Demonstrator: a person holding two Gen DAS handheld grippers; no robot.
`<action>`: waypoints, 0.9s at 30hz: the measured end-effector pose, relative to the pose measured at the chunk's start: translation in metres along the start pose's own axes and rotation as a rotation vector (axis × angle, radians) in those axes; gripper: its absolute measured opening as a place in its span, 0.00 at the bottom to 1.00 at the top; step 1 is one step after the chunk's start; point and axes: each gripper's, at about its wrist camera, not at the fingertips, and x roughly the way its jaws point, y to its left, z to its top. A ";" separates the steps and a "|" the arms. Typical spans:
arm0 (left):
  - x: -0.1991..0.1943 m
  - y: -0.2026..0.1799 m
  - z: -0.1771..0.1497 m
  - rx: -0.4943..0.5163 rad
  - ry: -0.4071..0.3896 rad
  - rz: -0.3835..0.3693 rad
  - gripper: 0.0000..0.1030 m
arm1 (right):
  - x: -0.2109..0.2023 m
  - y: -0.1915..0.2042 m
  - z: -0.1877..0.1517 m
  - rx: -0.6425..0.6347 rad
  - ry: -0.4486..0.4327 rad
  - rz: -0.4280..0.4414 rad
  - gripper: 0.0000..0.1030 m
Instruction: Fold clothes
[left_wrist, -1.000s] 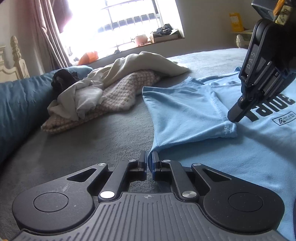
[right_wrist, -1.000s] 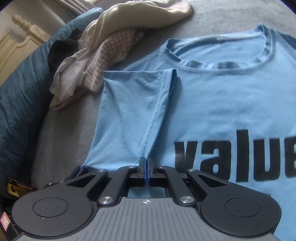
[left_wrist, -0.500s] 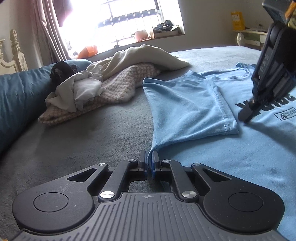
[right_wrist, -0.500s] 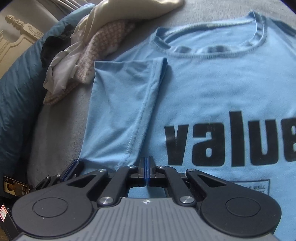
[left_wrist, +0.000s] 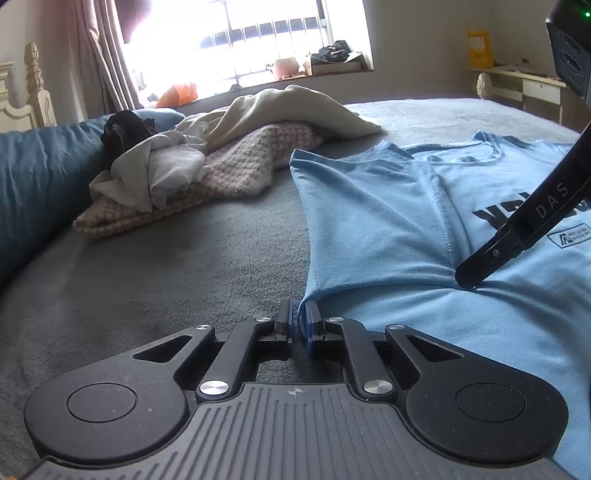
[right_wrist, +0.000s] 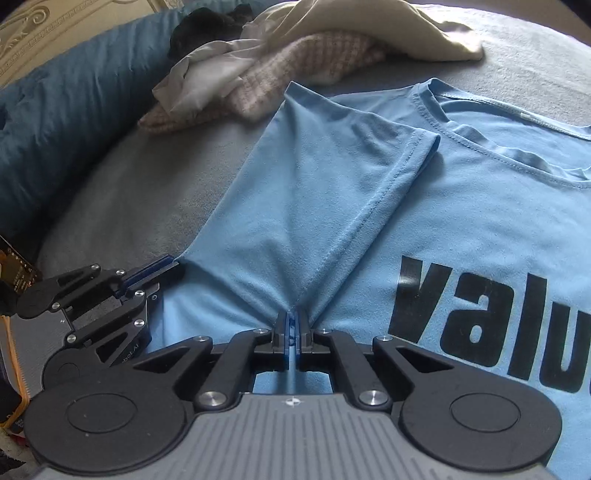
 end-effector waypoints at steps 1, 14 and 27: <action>0.001 0.001 0.000 -0.006 0.002 -0.002 0.08 | 0.000 0.000 0.001 0.002 0.007 0.000 0.02; -0.021 0.030 -0.005 -0.171 -0.024 -0.080 0.24 | -0.003 0.003 -0.004 -0.006 0.010 -0.012 0.02; -0.023 0.018 0.021 -0.193 -0.108 -0.114 0.27 | -0.003 0.009 -0.010 -0.015 -0.004 -0.038 0.02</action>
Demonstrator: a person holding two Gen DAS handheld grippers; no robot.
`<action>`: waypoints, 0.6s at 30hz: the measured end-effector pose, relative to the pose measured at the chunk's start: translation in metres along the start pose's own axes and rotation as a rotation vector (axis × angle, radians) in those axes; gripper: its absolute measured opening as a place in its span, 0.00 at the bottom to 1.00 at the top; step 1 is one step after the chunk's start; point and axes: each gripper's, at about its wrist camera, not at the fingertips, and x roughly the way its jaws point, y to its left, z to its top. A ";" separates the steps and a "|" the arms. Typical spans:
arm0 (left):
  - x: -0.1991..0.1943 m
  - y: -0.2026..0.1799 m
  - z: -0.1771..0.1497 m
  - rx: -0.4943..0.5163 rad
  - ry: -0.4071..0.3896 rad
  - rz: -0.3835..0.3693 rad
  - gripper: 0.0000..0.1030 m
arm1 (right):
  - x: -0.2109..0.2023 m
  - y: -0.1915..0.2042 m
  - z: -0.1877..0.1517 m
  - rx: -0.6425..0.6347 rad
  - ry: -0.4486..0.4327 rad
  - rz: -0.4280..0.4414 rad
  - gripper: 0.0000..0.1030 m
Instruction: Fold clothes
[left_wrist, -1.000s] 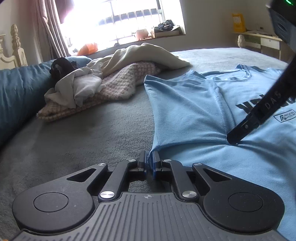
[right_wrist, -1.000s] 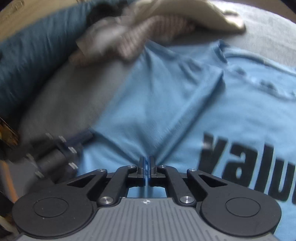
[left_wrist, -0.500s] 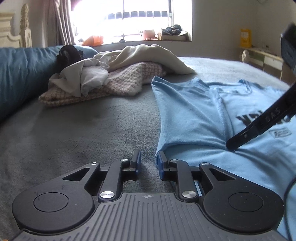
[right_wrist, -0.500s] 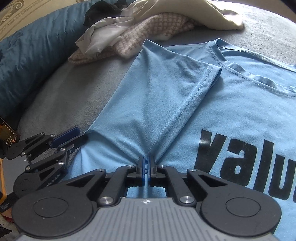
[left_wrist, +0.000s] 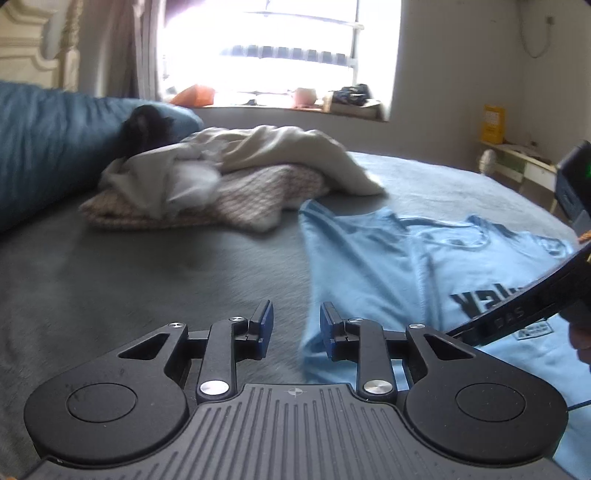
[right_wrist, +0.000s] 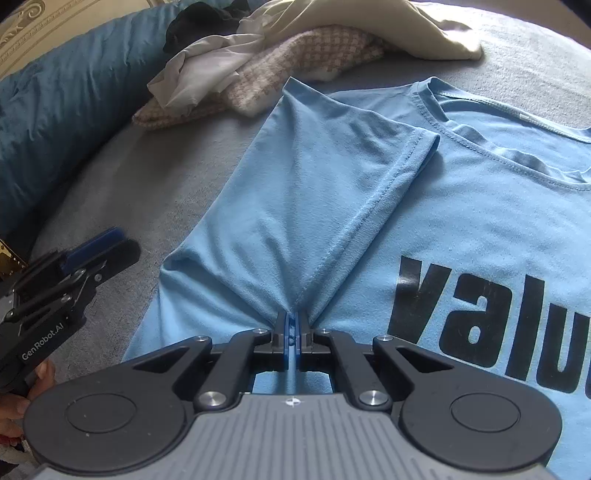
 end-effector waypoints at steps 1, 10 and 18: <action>0.006 -0.007 0.000 0.026 -0.002 -0.013 0.27 | 0.000 0.001 -0.001 -0.004 -0.004 -0.003 0.02; 0.037 -0.022 -0.019 0.099 0.064 -0.029 0.27 | -0.029 -0.022 0.025 0.065 -0.086 0.018 0.29; 0.039 -0.021 -0.020 0.098 0.070 -0.036 0.27 | -0.018 -0.092 0.080 0.319 -0.187 -0.045 0.31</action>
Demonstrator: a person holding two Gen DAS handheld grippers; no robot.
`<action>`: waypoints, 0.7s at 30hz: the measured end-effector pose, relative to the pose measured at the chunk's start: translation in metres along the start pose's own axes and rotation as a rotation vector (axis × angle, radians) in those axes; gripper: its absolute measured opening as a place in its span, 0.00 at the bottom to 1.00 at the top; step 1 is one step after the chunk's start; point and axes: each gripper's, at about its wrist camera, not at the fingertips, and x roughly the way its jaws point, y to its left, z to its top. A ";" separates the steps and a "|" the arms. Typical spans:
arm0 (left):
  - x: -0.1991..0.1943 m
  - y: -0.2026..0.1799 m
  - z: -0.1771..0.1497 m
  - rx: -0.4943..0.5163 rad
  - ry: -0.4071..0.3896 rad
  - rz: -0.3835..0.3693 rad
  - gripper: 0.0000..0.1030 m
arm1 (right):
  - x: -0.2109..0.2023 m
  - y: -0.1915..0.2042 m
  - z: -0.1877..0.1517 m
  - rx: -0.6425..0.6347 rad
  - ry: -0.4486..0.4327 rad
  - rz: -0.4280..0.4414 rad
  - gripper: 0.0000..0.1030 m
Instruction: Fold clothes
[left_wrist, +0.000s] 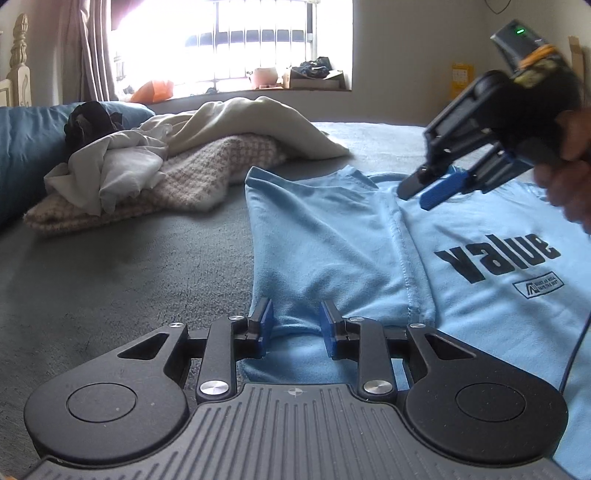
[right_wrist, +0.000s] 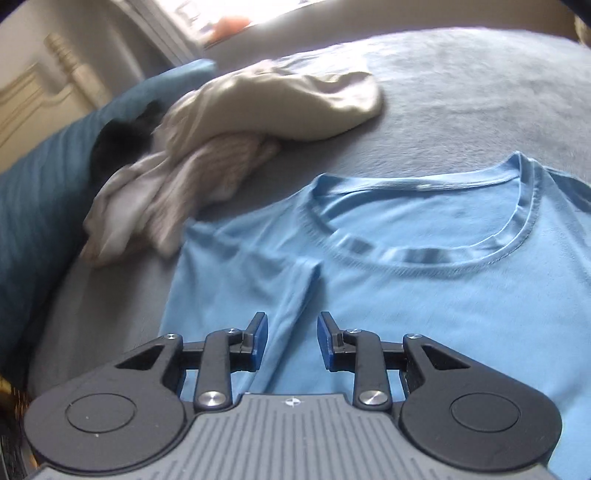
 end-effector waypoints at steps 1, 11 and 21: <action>0.000 0.000 0.000 -0.001 0.000 -0.001 0.27 | 0.008 -0.004 0.005 0.021 0.001 -0.003 0.31; 0.001 0.002 -0.001 -0.011 -0.002 -0.006 0.27 | 0.026 -0.004 0.016 0.019 -0.051 -0.010 0.03; 0.001 0.004 -0.002 -0.028 -0.004 -0.012 0.27 | 0.017 -0.020 0.014 0.097 -0.110 -0.061 0.08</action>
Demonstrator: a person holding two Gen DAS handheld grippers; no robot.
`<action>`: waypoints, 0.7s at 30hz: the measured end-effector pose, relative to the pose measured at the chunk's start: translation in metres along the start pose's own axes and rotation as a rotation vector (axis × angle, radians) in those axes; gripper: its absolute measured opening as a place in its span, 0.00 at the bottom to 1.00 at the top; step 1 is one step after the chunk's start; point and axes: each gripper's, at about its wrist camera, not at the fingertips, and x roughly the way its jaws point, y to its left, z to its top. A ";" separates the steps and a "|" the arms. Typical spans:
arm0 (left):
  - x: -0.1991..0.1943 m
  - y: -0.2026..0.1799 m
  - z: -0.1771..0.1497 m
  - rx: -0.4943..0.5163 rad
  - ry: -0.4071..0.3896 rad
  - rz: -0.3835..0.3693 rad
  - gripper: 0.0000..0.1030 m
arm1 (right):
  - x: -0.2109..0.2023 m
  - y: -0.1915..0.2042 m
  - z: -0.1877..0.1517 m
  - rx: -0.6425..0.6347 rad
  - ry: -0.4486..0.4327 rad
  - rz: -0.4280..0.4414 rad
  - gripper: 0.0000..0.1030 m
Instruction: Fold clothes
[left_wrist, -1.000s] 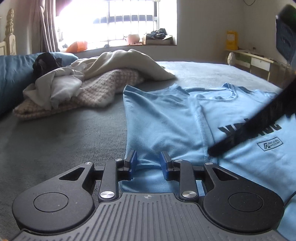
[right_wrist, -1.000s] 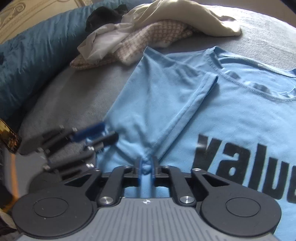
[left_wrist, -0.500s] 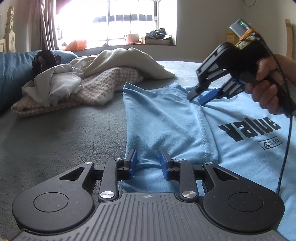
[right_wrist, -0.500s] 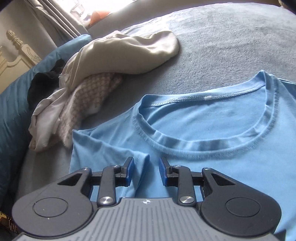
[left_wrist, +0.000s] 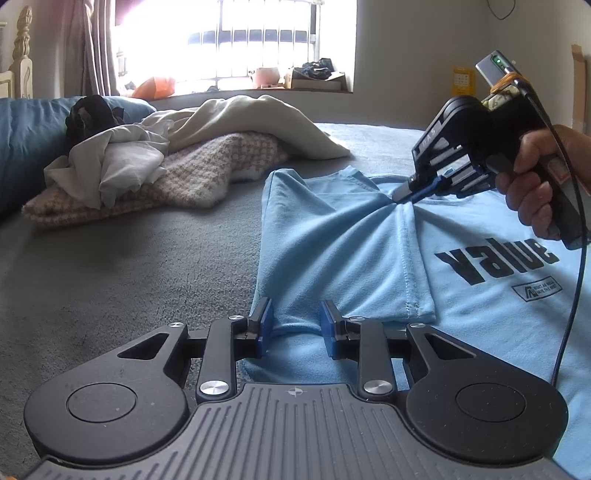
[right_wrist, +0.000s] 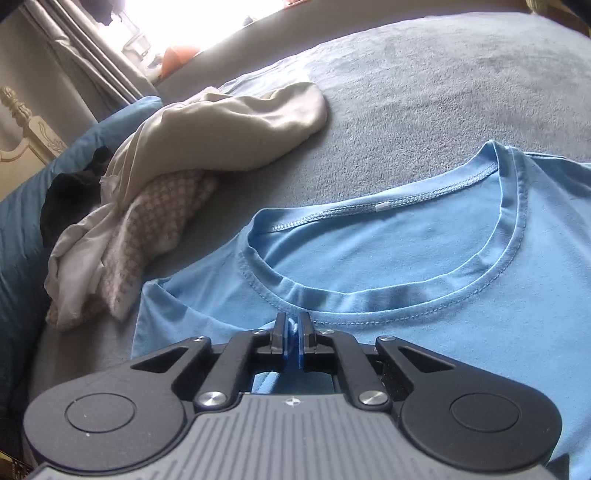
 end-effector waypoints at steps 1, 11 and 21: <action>0.000 0.000 0.000 -0.002 -0.001 -0.001 0.27 | -0.003 0.001 0.002 -0.003 -0.018 -0.005 0.10; 0.000 0.002 -0.002 -0.017 -0.008 -0.011 0.27 | 0.006 0.093 0.012 -0.388 0.011 0.094 0.15; -0.001 0.002 -0.002 -0.023 -0.012 -0.011 0.27 | 0.078 0.151 0.004 -0.534 0.151 0.096 0.13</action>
